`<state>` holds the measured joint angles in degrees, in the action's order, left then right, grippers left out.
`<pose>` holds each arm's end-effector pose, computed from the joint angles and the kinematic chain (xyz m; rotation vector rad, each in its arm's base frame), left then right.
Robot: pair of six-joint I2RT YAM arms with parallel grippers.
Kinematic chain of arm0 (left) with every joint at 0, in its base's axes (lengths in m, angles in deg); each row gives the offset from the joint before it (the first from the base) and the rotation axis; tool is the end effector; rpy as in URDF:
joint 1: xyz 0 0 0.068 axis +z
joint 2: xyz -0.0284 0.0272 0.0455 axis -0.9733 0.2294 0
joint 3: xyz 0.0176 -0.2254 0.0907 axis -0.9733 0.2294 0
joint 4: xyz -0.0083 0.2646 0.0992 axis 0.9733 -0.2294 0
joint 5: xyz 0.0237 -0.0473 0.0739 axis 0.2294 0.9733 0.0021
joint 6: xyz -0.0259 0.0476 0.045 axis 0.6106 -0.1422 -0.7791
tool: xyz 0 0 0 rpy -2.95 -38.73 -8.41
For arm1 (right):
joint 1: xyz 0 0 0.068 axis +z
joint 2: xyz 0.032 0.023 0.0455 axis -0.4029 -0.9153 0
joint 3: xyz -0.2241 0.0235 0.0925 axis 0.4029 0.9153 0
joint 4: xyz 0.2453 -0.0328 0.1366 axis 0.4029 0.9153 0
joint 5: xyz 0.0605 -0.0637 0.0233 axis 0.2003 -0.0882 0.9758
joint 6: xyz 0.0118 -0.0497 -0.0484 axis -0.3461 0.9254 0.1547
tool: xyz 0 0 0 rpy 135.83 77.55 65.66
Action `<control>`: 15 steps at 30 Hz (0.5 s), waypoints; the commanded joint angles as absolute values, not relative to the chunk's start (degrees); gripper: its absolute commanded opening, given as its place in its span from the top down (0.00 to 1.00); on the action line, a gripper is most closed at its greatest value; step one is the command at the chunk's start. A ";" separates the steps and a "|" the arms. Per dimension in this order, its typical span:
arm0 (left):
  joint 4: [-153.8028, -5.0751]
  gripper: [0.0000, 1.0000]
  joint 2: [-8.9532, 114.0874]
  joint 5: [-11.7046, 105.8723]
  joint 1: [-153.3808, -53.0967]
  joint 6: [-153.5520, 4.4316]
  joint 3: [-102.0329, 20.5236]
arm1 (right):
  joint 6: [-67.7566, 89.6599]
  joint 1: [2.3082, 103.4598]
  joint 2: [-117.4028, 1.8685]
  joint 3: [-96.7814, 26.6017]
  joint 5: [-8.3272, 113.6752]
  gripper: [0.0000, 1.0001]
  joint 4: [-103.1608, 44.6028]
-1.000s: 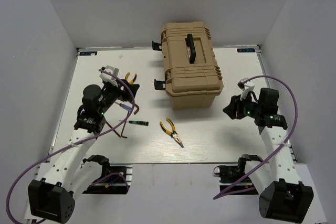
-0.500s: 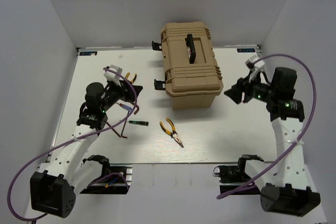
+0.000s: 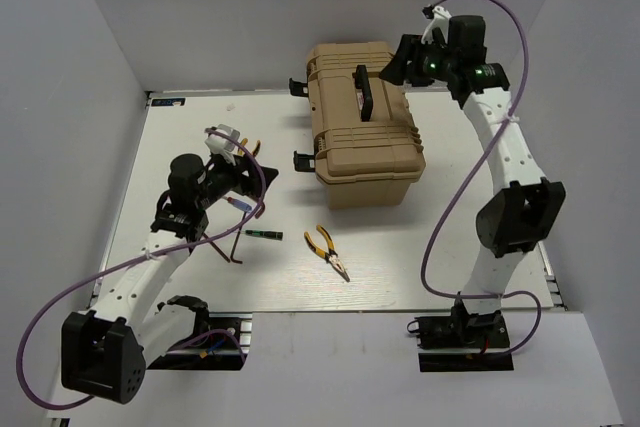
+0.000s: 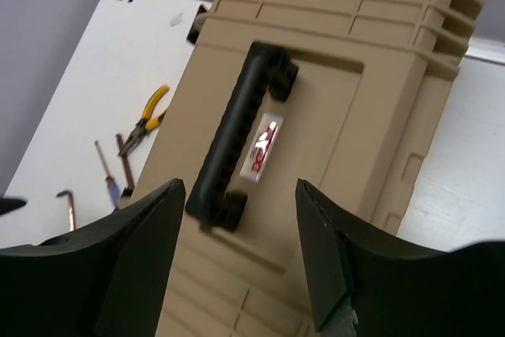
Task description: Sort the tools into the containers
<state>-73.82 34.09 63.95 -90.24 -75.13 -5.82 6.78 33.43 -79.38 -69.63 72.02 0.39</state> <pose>0.2743 -0.0911 0.2494 0.3608 1.7767 -0.6953 0.4336 0.1004 0.3873 -0.2907 1.9664 0.6974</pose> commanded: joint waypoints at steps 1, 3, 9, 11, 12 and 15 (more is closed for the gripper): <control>-73.98 0.16 34.20 64.76 -90.01 -76.64 -7.52 | 1.95 35.96 -82.31 -77.66 63.15 0.35 -0.95; -74.60 0.16 34.72 64.75 -90.01 -76.65 -7.52 | 1.77 37.20 -83.73 -79.41 60.69 0.33 -1.40; -75.12 0.16 35.78 64.75 -90.01 -77.18 -8.05 | 3.35 40.62 -89.18 -80.57 54.80 0.33 -0.96; -75.13 0.16 36.31 64.75 -90.01 -77.18 -8.05 | 3.26 41.07 -90.58 -81.09 54.61 0.33 -0.96; -75.13 0.16 36.31 64.75 -90.01 -77.18 -8.05 | 3.53 41.85 -90.68 -81.44 54.35 0.33 -1.13; -75.13 0.16 36.31 64.75 -90.01 -77.70 -8.05 | 4.84 43.61 -92.00 -81.71 52.51 0.33 -1.14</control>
